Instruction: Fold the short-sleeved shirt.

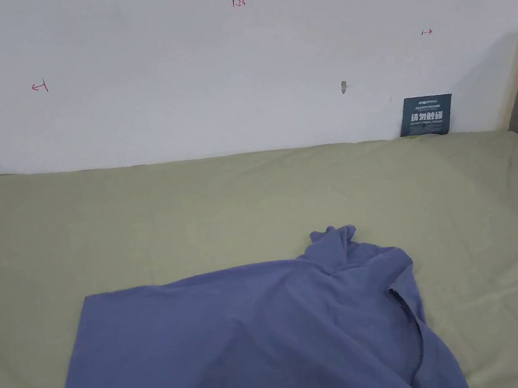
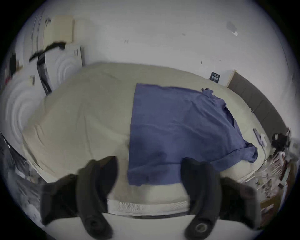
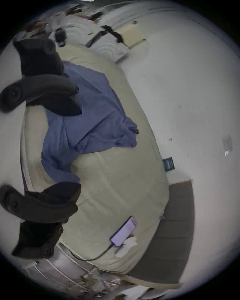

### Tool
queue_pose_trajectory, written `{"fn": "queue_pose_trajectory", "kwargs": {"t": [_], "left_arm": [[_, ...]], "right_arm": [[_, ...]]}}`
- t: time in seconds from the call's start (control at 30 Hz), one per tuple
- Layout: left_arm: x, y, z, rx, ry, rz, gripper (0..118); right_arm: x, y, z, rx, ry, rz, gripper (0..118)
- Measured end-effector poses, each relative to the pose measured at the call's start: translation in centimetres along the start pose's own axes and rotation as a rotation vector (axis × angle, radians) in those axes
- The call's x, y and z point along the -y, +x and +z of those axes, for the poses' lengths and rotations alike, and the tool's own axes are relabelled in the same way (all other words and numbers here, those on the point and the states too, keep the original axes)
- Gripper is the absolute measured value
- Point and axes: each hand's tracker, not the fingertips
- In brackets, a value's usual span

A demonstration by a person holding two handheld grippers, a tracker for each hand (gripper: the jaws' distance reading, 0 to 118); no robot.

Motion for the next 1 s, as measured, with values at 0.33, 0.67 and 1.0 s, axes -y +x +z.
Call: {"fn": "queue_pose_trajectory", "kwargs": {"t": [0.33,0.67,1.0], "left_arm": [[7.2,9.7,2.9,-0.026,0.025,-0.001,0],[10.9,8.7,2.1,-0.023,-0.067,0.026,0],[5.9,2.6,-6.5,-0.227,-0.104,0.121,111]], "right_arm": [[8.5,-8.3,1.3,-0.024,-0.106,0.319,1],[11.4,-8.1,2.1,-0.074,-0.171,0.273,1],[5.8,-4.8,0.6,-0.034,-0.073,0.247,1]]}}
